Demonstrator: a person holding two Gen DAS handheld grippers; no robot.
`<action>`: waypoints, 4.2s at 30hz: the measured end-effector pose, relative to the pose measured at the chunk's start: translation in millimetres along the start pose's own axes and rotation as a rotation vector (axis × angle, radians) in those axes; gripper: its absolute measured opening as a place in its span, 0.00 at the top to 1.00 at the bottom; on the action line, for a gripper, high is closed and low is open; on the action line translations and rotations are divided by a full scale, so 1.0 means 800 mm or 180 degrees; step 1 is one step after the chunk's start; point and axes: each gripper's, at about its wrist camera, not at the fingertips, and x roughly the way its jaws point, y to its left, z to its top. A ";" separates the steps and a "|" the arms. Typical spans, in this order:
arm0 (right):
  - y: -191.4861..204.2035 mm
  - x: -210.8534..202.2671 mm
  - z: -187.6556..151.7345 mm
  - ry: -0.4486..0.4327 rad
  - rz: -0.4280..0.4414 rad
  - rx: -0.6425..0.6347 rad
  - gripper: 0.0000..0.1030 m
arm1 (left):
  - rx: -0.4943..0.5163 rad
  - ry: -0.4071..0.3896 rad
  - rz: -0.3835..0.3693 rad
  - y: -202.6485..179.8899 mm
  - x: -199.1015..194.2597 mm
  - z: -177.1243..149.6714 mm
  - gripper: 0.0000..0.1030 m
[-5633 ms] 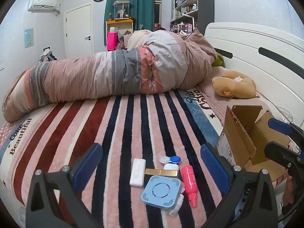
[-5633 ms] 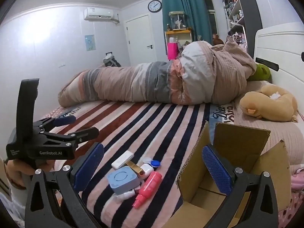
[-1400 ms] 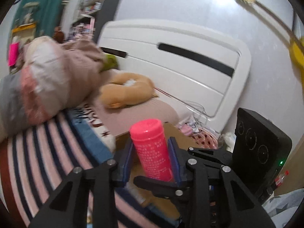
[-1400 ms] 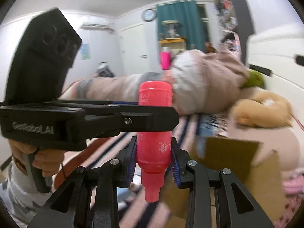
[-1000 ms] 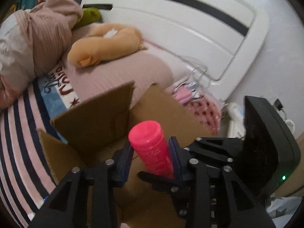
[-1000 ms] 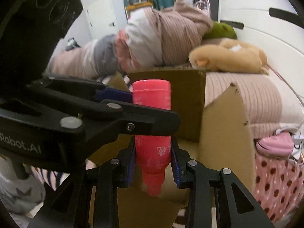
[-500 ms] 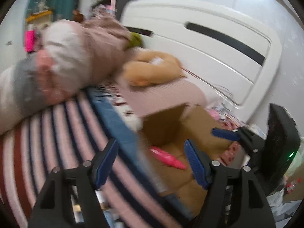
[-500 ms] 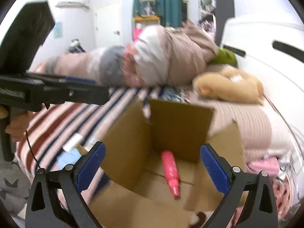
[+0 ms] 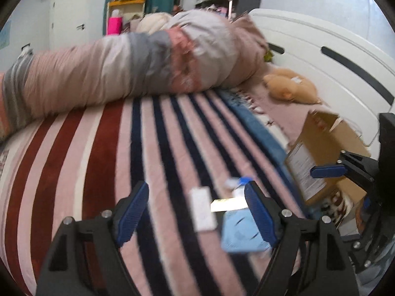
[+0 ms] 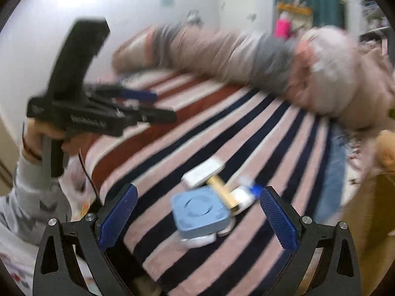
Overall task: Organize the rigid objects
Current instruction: 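Move the right tool back over the remaining items, then grasp the light blue square device with the right tool, then lower the blue device into the box and open the right tool, then grasp the gold bar with the right tool while the left tool grasps the white power bank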
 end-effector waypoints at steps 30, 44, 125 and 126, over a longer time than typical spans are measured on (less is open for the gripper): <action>0.027 0.168 -0.014 0.1390 0.0051 -0.0564 0.22 | -0.0393 0.0161 -0.0358 0.047 0.020 -0.066 0.25; 0.056 0.042 0.029 0.0033 -0.0159 -0.0567 0.23 | -0.0472 0.0041 -0.1614 0.002 0.000 -0.020 0.25; -0.034 0.109 0.038 0.0552 -0.0419 0.0097 0.58 | -0.0251 0.0123 -0.0330 0.031 0.052 -0.037 0.33; -0.035 0.116 0.040 0.0627 -0.0451 0.0063 0.59 | -0.0257 0.0148 -0.0328 0.033 0.056 -0.039 0.33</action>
